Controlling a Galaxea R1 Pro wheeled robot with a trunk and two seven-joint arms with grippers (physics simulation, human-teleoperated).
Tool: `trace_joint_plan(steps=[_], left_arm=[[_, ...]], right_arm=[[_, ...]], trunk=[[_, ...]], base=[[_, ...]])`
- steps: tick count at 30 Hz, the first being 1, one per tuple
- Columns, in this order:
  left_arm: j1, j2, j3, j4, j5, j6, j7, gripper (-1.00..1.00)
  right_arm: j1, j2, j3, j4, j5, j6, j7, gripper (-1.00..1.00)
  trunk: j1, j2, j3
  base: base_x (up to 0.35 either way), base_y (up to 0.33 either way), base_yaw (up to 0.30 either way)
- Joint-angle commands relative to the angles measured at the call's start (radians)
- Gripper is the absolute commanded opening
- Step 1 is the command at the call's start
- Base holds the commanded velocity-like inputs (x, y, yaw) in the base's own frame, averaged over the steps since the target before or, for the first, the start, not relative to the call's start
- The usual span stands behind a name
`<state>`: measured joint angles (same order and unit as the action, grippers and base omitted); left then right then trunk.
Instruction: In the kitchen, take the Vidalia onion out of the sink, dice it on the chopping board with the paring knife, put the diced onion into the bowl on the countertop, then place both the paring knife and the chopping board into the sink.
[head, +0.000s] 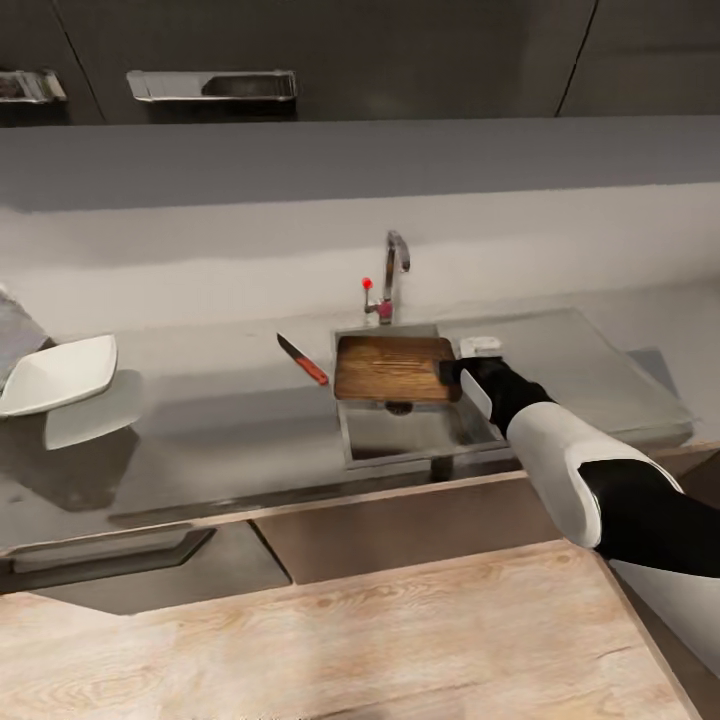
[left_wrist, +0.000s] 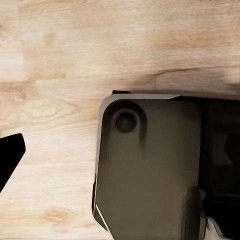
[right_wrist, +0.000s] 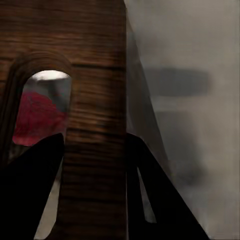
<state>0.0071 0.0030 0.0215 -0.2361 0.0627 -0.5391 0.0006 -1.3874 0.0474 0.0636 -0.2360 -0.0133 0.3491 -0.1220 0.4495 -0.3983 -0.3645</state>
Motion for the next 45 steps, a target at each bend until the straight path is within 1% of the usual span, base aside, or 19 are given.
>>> trace_joint_plan(steps=[1,9,24,36,45], left_arm=[[0.001,0.000,-0.002,-0.002,0.006,-0.001,-0.001,1.00],[0.001,0.000,-0.002,-0.003,0.006,-0.001,-0.001,1.00],[0.001,0.001,-0.002,-0.003,0.006,-0.001,-0.001,1.00],[0.001,0.001,-0.002,-0.003,0.006,-0.001,-0.001,1.00],[0.001,0.001,-0.002,-0.003,0.006,-0.001,-0.001,1.00]], right_arm=[[-0.001,0.000,0.004,-0.002,-0.003,0.006,-0.004,-1.00],[-0.001,0.000,0.004,-0.002,-0.002,0.006,-0.004,-1.00],[-0.001,-0.001,0.003,-0.002,-0.002,0.007,-0.005,-1.00],[-0.001,-0.001,0.003,-0.002,-0.002,0.007,-0.005,-1.00],[-0.001,0.000,0.004,-0.002,-0.002,0.007,-0.004,-1.00]], trunk=[[0.001,-0.002,-0.001],[0.001,-0.002,0.000],[0.001,-0.002,0.000],[0.001,-0.002,0.000],[0.001,-0.002,0.000]], base=[[0.000,0.271,0.264],[0.000,0.259,0.216],[0.000,0.074,0.010],[0.000,0.267,0.004],[0.000,0.279,0.168]])
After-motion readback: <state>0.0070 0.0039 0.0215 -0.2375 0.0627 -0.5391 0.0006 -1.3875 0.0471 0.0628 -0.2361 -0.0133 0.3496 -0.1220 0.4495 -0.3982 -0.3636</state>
